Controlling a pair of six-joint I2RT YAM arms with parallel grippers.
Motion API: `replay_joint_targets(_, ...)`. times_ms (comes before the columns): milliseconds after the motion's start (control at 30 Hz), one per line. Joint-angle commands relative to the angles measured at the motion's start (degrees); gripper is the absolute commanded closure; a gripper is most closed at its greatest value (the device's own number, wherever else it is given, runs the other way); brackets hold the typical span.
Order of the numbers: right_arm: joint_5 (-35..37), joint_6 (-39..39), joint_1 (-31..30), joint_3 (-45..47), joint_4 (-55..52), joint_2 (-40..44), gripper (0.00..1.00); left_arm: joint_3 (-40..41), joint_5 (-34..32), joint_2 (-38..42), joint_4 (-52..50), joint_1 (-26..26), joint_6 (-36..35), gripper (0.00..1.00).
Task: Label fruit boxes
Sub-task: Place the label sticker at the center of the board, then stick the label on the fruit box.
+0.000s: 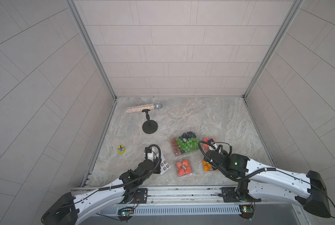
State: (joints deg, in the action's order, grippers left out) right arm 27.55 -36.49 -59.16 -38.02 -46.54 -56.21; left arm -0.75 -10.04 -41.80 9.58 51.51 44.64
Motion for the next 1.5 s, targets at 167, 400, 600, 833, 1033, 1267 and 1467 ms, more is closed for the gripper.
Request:
replay_joint_targets(167,-2.0,-2.6,0.5,-1.2,-2.2,-8.2,1.00,-4.5,-1.0,-11.1,1.4,-1.1,-0.3,1.00)
replay_joint_targets(400,-7.1,-1.9,0.5,-0.6,0.8,-12.0,1.00,-5.4,-3.6,-10.5,-2.5,-1.1,-0.9,1.00)
replay_joint_targets(600,-9.4,-1.3,0.7,-0.2,2.4,-14.4,1.00,-5.7,-2.6,-9.3,-4.0,-1.1,-1.0,1.00)
replay_joint_targets(833,-11.2,-1.2,1.1,1.2,3.9,-14.9,1.00,-5.6,-2.5,-7.9,-5.1,-1.1,-1.4,0.99)
replay_joint_targets(1033,-14.1,-0.8,2.6,4.5,6.6,-11.6,0.91,-5.2,-2.4,-6.9,-5.2,-1.1,-1.6,0.99)
replay_joint_targets(1267,-16.7,-0.2,4.5,7.1,9.1,-9.7,0.82,-5.1,-2.0,-6.4,-5.4,-1.1,-1.8,0.99)
replay_joint_targets(1467,-17.5,-0.2,5.3,8.0,10.0,-8.3,0.68,-5.0,-1.7,-5.5,-5.7,-1.1,-1.8,0.98)
